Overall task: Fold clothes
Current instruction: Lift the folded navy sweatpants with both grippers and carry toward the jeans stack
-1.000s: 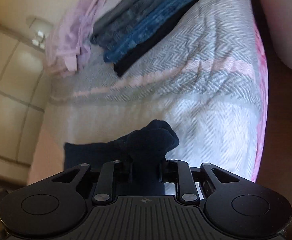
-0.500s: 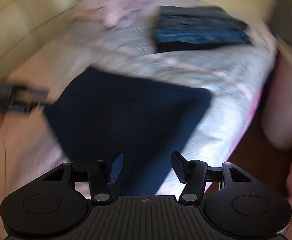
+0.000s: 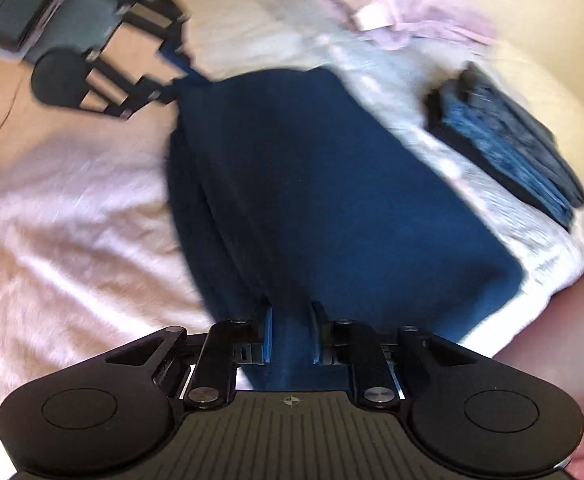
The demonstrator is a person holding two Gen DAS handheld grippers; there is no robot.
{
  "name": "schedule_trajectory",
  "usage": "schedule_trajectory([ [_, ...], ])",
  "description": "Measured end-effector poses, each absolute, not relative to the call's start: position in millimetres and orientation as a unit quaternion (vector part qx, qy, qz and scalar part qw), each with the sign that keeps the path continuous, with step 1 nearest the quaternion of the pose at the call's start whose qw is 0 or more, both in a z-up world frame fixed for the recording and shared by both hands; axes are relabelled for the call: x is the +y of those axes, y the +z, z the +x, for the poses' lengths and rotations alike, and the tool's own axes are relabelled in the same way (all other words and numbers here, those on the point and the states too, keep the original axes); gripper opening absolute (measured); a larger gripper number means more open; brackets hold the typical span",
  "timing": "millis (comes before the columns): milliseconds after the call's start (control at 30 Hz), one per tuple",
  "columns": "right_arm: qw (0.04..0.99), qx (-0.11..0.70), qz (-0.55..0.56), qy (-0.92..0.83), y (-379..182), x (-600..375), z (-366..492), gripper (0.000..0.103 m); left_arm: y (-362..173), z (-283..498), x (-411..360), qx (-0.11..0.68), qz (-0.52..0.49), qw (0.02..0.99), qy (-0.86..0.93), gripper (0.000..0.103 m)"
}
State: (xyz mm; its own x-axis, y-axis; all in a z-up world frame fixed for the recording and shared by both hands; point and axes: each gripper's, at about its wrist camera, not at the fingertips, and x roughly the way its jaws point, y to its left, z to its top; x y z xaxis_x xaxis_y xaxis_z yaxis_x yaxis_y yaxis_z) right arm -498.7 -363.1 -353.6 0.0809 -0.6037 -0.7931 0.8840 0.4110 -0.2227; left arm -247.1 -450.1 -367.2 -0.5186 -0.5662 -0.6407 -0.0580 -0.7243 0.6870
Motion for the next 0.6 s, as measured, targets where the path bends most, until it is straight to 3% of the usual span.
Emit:
schedule_trajectory([
  [167, 0.703, 0.417, 0.179, -0.548, -345, -365, -515, 0.017, -381, -249, -457, -0.339, 0.482, 0.15, -0.794, 0.018],
  [600, 0.713, 0.49, 0.069, -0.497, -371, -330, -491, 0.018, -394, -240, -454, -0.375, 0.471, 0.137, -0.787, 0.019],
])
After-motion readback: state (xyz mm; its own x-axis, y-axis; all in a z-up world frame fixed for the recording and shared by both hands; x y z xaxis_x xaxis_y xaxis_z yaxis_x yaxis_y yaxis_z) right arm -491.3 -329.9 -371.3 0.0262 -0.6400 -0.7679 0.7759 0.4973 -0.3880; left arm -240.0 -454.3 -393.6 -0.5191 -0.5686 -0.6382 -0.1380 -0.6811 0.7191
